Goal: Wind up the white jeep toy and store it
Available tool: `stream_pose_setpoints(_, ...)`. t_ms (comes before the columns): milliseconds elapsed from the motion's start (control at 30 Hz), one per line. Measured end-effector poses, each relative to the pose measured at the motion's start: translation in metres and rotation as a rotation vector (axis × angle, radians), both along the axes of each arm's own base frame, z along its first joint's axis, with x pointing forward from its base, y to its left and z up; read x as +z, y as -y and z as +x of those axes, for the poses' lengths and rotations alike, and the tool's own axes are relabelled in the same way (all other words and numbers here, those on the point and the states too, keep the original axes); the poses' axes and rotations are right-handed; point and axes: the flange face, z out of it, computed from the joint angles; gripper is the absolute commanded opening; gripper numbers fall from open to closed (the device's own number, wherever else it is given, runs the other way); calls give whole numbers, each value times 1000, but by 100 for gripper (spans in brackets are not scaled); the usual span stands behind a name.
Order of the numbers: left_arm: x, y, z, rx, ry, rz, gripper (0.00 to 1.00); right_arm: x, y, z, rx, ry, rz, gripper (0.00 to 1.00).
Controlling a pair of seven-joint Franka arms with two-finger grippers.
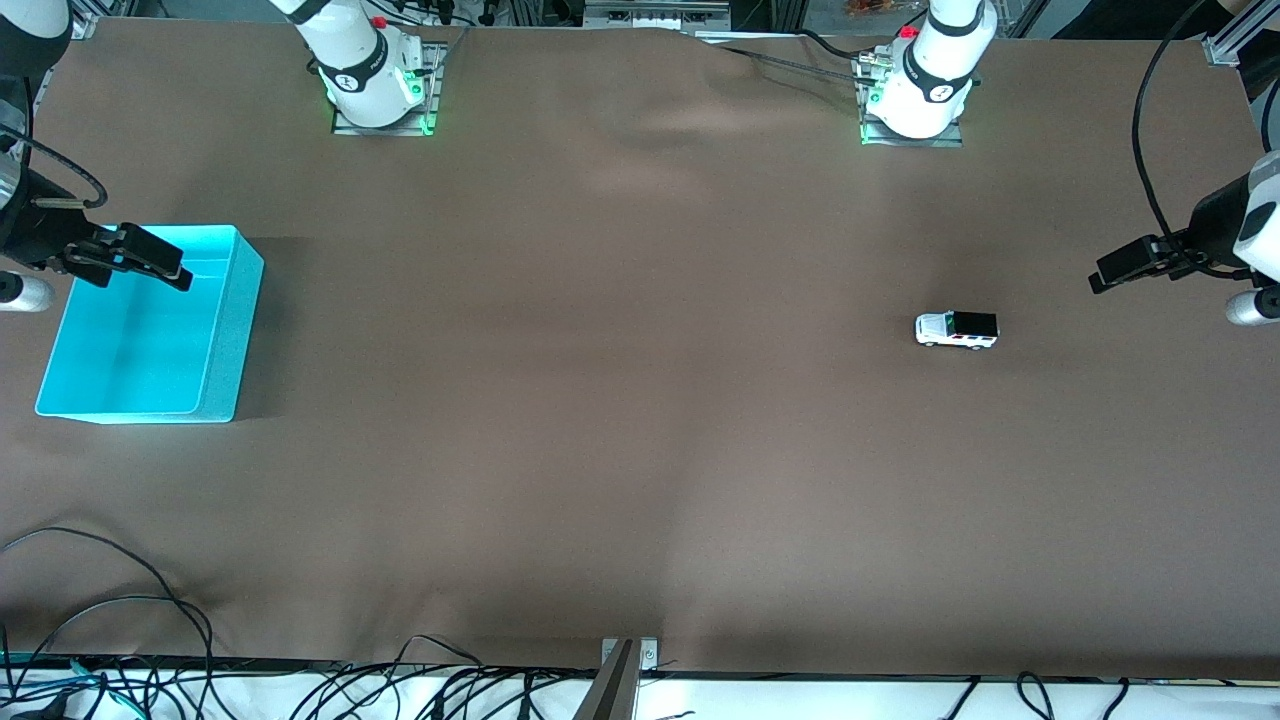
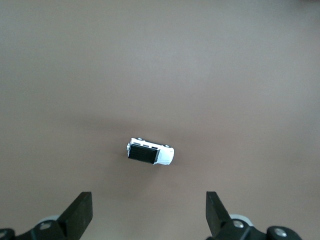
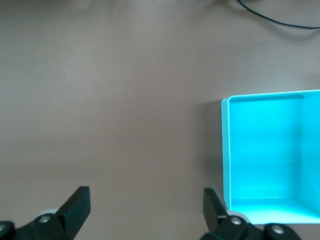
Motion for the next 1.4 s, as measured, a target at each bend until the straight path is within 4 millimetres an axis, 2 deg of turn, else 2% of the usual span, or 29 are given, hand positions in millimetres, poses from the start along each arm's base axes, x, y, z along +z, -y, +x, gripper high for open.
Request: stream_pose_setpoints(1402,1,10,2,-22,10,0,100,4,-3,-1,6,7,0,100)
